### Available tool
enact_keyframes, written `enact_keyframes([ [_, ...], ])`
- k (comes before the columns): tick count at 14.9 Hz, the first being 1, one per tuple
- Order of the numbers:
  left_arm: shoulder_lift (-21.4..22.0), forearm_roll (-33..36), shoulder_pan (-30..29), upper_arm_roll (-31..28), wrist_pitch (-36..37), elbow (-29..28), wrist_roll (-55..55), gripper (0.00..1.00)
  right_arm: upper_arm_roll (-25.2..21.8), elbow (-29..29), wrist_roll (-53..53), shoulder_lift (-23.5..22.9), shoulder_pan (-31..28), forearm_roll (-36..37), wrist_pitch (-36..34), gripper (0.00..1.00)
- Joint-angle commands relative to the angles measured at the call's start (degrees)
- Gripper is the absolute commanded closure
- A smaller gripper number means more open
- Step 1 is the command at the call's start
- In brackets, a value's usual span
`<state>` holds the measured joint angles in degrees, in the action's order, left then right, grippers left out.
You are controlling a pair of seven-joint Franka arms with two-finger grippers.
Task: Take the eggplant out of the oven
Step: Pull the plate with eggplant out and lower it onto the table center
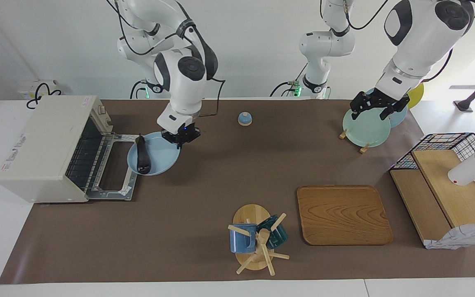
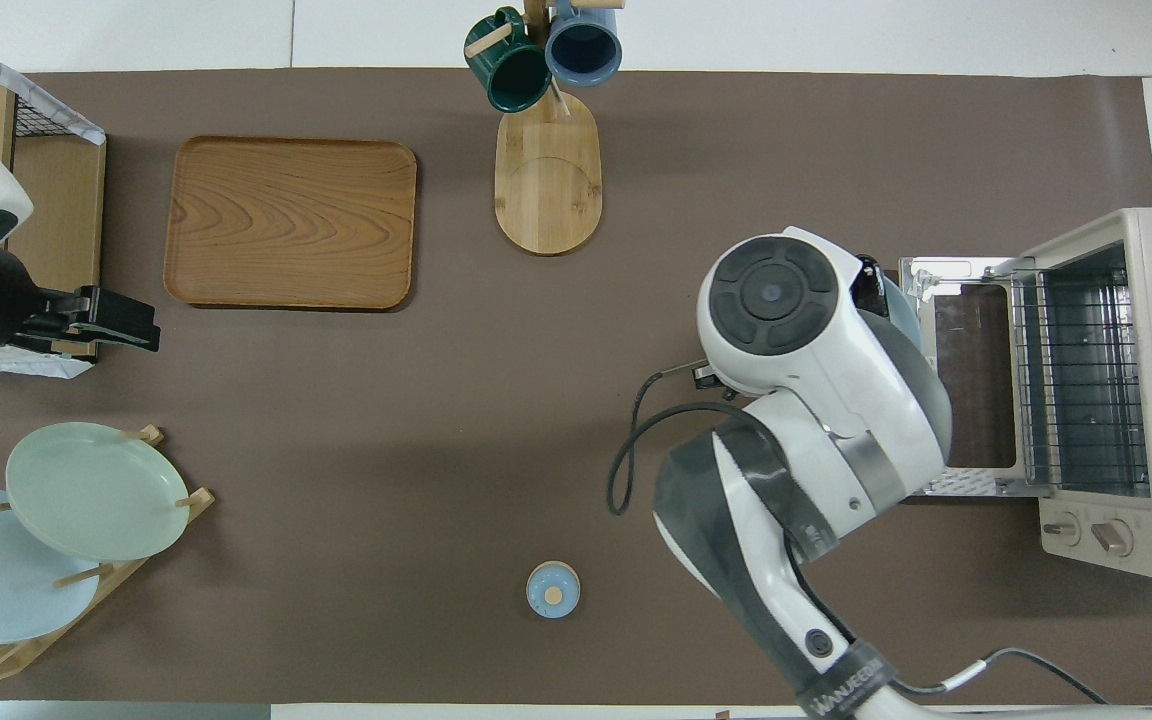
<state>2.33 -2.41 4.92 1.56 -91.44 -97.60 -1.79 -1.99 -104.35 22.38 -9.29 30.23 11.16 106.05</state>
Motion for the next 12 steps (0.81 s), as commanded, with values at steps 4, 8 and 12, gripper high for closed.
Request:
enact_keyframes([
  [4, 0.5, 0.9, -0.8, 0.3, -0.8, 0.1, 0.5, 0.00, -0.1, 23.7, 19.1, -20.7, 11.1, -3.6, -5.8, 1.00],
  [8, 0.3, 1.0, -0.8, -0.2, -1.5, 0.1, 0.7, 0.00, 0.3, 21.4, 23.6, -20.9, 12.6, -8.3, 2.9, 1.00],
  [12, 0.3, 1.1, -0.8, -0.5, -1.7, 0.5, 0.8, 0.00, 1.7, 16.1, 30.1, -20.2, 13.4, -11.1, 9.9, 1.00],
])
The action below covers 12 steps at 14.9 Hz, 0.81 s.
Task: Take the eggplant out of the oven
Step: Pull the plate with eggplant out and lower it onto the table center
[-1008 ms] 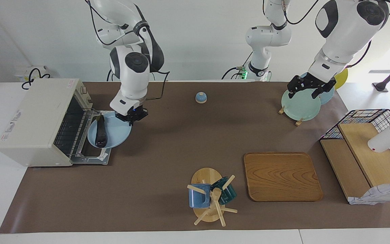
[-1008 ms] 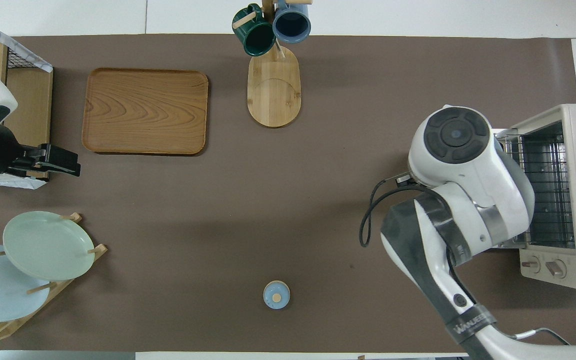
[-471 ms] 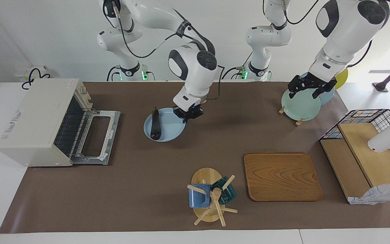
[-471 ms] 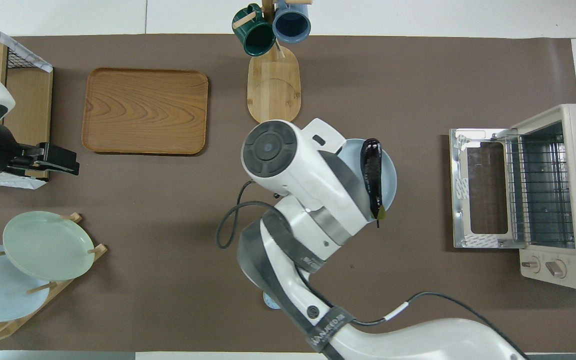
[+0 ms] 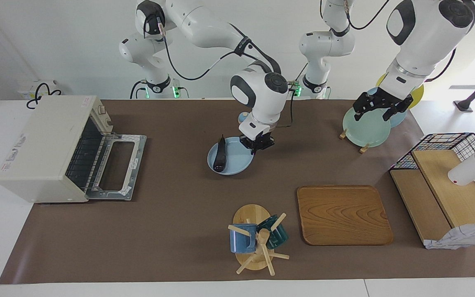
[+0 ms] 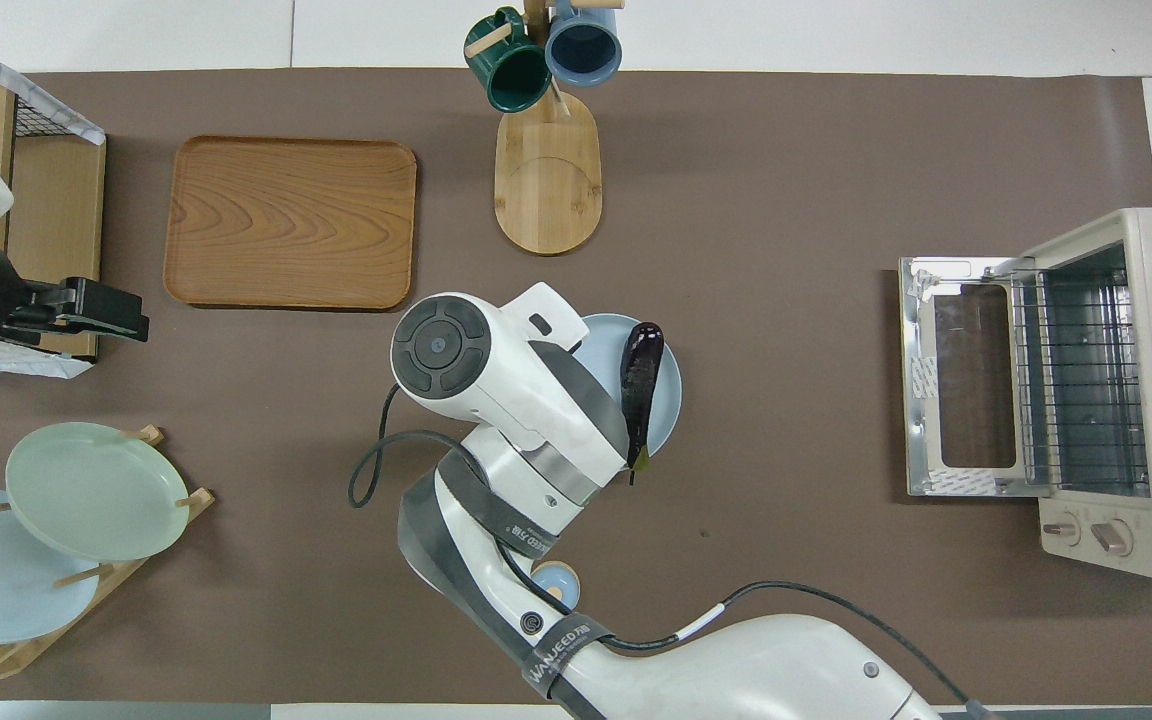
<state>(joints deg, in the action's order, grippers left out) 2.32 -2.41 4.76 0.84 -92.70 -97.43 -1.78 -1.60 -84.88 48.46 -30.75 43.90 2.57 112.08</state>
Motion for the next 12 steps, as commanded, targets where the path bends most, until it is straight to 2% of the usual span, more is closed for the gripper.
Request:
enact_keyframes([
  [1, 0.3, 1.1, -0.6, 0.2, -0.5, 0.3, 0.8, 0.00, 1.3, -3.4, 4.3, 1.2, -0.8, -3.4, 5.1, 1.00],
  [2, 0.3, 1.1, -0.5, 0.2, -0.5, 0.3, 0.8, 0.00, 1.3, -3.4, 4.3, 1.2, -1.1, -3.4, 6.4, 1.00],
  [4, 0.3, 1.0, -0.5, 0.3, -0.6, 0.3, 0.7, 0.00, 1.3, -3.4, 4.3, 1.1, -1.1, -3.5, 8.5, 0.79],
  [5, 0.3, 0.9, -0.5, 0.2, -0.6, 0.3, 0.7, 0.00, 1.2, -2.8, 4.3, 1.1, -1.1, -3.3, 8.2, 0.63],
  [6, 0.3, 0.9, -0.5, 0.3, -0.6, 0.3, 0.7, 0.00, 1.2, -2.1, 4.2, 1.2, -1.3, -3.1, 7.8, 0.55],
  [8, 0.3, 0.9, -0.5, 0.3, -0.7, 0.3, 0.7, 0.00, 0.8, -0.8, 3.8, 1.4, -2.8, -2.6, 6.7, 0.55],
  [10, 0.2, 0.7, -0.4, 0.3, -1.3, 0.2, 0.6, 0.00, 0.9, -0.8, -2.2, 3.8, -6.2, -2.3, 2.0, 0.68],
  [12, 0.3, 0.7, 0.5, 0.4, -2.3, -0.4, 0.2, 0.00, 0.7, -1.1, -9.9, 6.7, -9.3, -0.3, -4.1, 0.76],
])
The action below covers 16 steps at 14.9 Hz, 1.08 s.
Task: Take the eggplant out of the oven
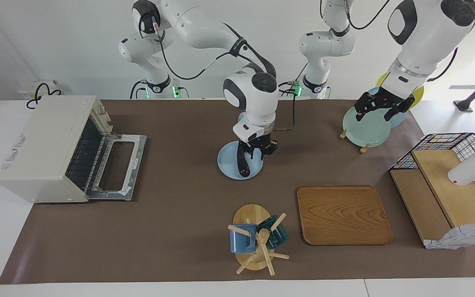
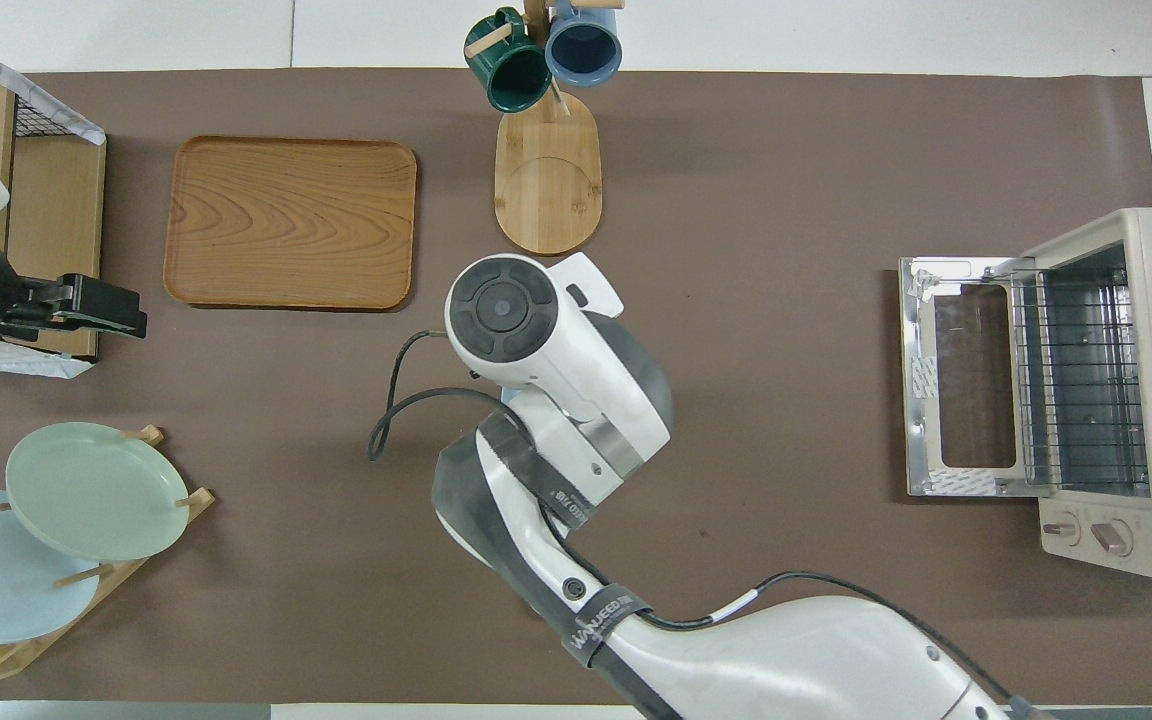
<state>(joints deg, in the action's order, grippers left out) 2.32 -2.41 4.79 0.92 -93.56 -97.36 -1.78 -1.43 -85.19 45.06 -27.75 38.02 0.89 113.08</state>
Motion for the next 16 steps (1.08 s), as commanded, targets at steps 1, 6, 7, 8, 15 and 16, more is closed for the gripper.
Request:
enact_keyframes([
  [1, 0.1, 0.7, 1.1, 0.7, -1.5, -0.5, 0.1, 0.00, 0.6, -1.3, -9.4, 4.9, -5.2, 2.8, -7.4, 0.79],
  [6, -0.8, -1.1, 12.0, 0.7, -7.9, -4.4, -11.4, 0.00, 0.6, -11.7, -17.9, 9.8, -13.0, 10.6, -12.9, 1.00],
  [7, -2.2, -2.3, 14.2, 0.7, -9.3, -4.4, -13.6, 0.00, 0.5, -14.6, -19.1, 11.0, -13.7, 12.4, -12.3, 1.00],
  [8, -3.2, -3.0, 16.5, 0.7, -10.7, -4.4, -15.5, 0.00, 0.5, -18.3, -19.3, 12.2, -14.7, 13.7, -11.1, 1.00],
  [15, -12.0, -3.1, 32.1, 0.7, -30.5, -11.2, -29.2, 0.00, 0.6, -31.2, -23.3, 14.6, -25.0, 17.3, 1.9, 1.00],
  [16, -13.0, -3.1, 33.1, 0.7, -31.9, -11.4, -29.9, 0.00, 0.6, -31.9, -24.0, 14.7, -26.3, 17.4, 2.9, 1.00],
])
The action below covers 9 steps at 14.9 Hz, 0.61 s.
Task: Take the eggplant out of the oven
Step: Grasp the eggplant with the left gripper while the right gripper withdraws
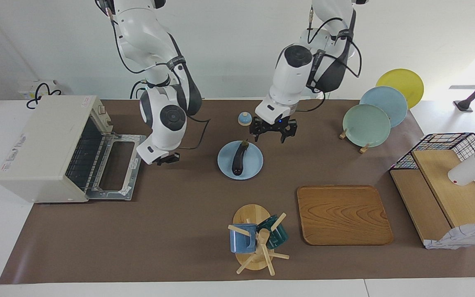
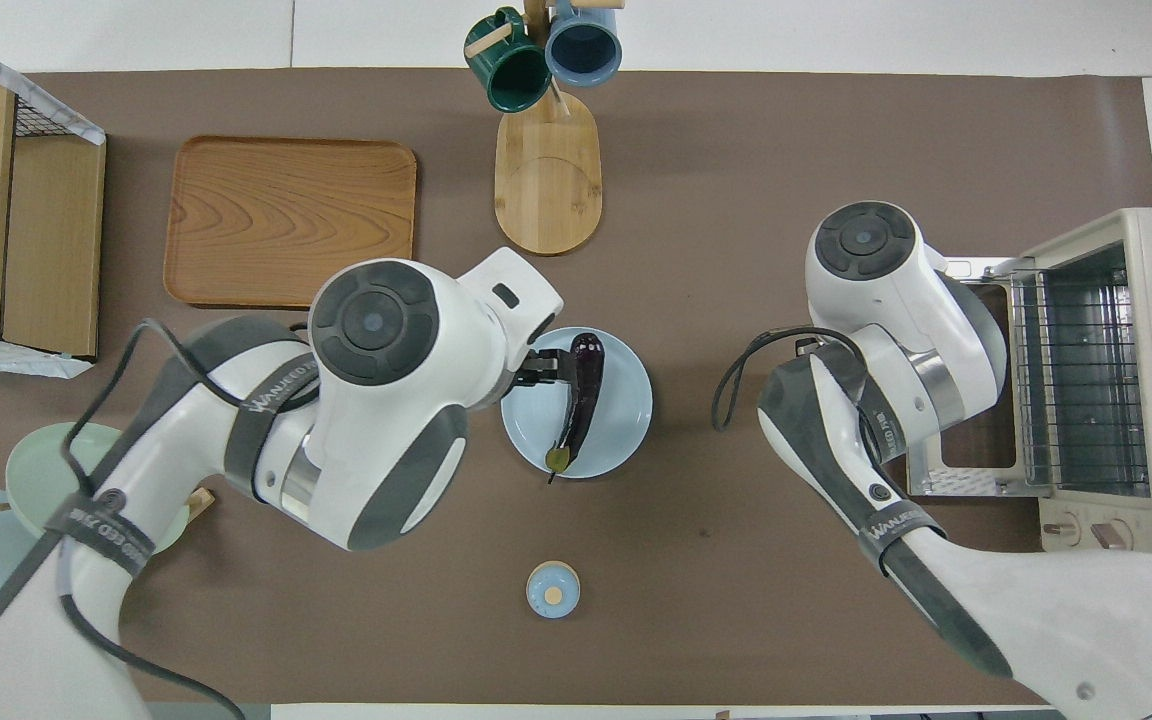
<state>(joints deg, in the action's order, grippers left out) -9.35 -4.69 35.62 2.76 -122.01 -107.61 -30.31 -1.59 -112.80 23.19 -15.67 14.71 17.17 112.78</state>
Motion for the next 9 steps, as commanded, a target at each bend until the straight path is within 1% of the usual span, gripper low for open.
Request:
enact_keyframes([
  [1, -2.7, -0.8, 3.8, -1.2, -5.2, -1.5, -2.2, 0.00, 0.8, -4.9, -3.1, 2.6, -4.2, 1.2, 4.3, 1.00],
  [4, -7.9, -0.8, 8.1, -1.4, -11.3, -2.3, -4.9, 0.00, 0.8, -7.1, -3.5, 3.1, -5.5, 1.2, 6.8, 1.00],
  [5, -9.0, -0.6, 8.2, -1.4, -12.2, -2.3, -4.9, 0.00, 0.8, -7.8, -3.6, 3.2, -5.8, 1.2, 7.5, 1.00],
  [9, -10.6, -0.2, 8.2, -1.4, -13.4, -2.5, -4.8, 0.00, 0.8, -8.3, -3.9, 3.3, -6.8, 1.2, 8.3, 1.00],
])
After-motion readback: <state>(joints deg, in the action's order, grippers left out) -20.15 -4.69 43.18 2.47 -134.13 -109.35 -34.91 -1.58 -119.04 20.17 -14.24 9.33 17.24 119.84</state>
